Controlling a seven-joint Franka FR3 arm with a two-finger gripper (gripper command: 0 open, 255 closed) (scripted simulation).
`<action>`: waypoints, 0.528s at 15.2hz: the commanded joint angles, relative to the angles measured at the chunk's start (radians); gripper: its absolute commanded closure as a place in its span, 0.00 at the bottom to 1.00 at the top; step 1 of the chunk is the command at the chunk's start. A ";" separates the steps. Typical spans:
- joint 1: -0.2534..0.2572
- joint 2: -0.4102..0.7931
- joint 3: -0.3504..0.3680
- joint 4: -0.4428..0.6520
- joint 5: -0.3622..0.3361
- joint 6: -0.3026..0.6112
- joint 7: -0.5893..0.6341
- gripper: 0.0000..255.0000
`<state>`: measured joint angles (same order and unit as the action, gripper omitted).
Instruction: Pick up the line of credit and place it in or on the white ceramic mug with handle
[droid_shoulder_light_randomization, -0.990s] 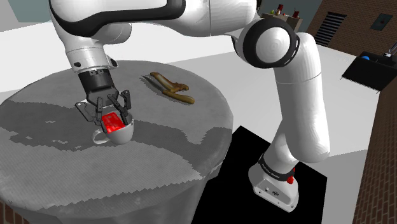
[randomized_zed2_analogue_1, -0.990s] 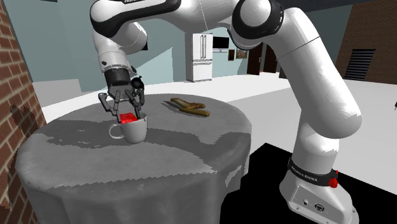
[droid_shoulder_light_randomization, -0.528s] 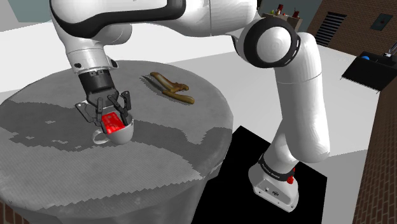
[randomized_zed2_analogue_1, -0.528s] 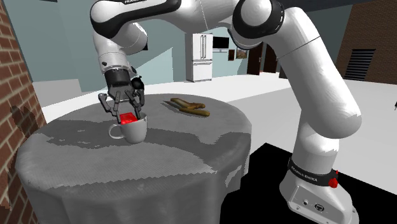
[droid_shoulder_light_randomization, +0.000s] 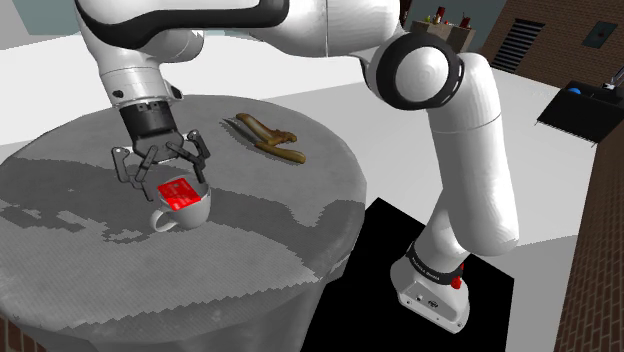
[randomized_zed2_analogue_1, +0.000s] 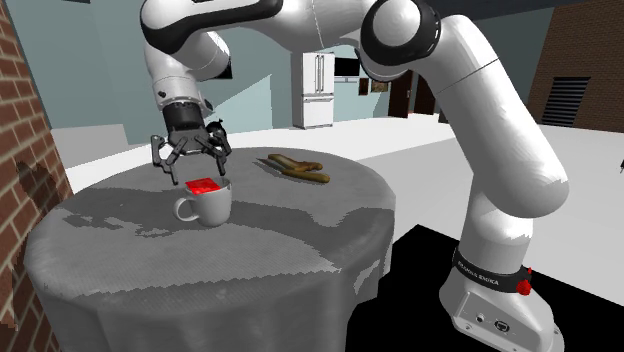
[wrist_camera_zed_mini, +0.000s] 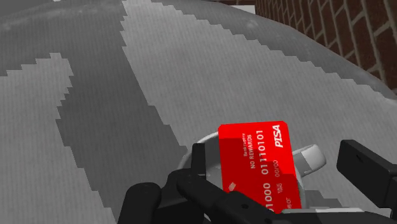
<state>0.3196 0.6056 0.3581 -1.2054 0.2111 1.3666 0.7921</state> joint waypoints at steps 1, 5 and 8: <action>0.007 0.052 -0.003 0.130 -0.011 -0.080 0.013 0.00; 0.012 0.081 -0.004 0.200 -0.016 -0.121 0.021 0.00; 0.012 0.081 -0.004 0.201 -0.016 -0.122 0.021 0.00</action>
<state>0.3318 0.6857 0.3540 -1.0067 0.1949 1.2460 0.8129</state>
